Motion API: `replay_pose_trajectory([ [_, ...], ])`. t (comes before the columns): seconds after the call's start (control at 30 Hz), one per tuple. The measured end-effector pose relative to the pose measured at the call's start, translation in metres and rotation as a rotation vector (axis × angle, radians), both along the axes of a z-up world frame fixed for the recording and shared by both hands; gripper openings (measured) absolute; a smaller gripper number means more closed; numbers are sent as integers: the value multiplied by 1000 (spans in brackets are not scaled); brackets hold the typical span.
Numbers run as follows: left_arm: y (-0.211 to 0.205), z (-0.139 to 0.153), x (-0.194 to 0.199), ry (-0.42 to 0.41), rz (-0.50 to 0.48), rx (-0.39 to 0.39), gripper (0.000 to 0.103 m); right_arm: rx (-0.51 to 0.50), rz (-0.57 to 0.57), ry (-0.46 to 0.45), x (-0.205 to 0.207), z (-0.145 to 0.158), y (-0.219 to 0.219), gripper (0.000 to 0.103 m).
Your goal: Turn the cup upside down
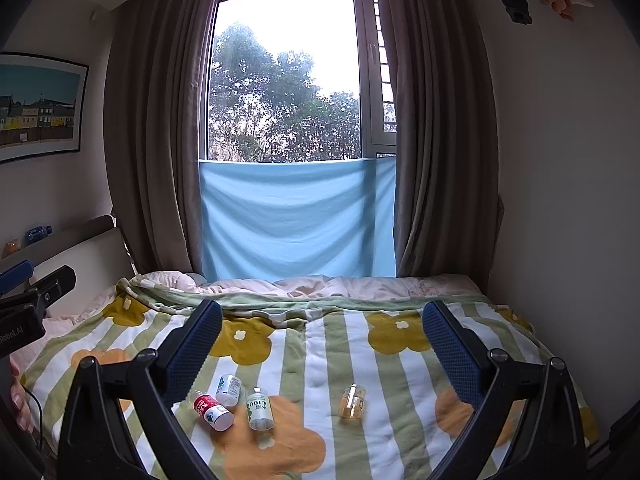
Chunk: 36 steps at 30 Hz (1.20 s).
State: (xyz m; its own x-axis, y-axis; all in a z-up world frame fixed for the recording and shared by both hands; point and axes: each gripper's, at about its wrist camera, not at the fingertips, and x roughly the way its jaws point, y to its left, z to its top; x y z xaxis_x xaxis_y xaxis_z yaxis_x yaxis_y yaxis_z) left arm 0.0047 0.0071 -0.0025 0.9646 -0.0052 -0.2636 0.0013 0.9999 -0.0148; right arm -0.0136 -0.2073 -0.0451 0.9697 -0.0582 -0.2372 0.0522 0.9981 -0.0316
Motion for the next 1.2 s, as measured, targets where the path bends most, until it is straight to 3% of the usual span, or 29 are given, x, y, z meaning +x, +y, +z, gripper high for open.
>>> replay_pose_trajectory([
  [0.57, -4, -4, 8, 24, 5, -10, 103, 4, 2, 9, -1, -7, 2, 100],
  [0.93, 5, -5, 25, 52, 15, -27, 103, 2, 11, 37, 19, -8, 9, 100],
  [1.07, 12, -10, 37, 92, 18, -36, 103, 2, 17, 66, 31, -12, 8, 100],
  [1.2, 19, -26, 61, 195, 17, -58, 103, 11, 32, 123, 50, -19, 6, 100],
])
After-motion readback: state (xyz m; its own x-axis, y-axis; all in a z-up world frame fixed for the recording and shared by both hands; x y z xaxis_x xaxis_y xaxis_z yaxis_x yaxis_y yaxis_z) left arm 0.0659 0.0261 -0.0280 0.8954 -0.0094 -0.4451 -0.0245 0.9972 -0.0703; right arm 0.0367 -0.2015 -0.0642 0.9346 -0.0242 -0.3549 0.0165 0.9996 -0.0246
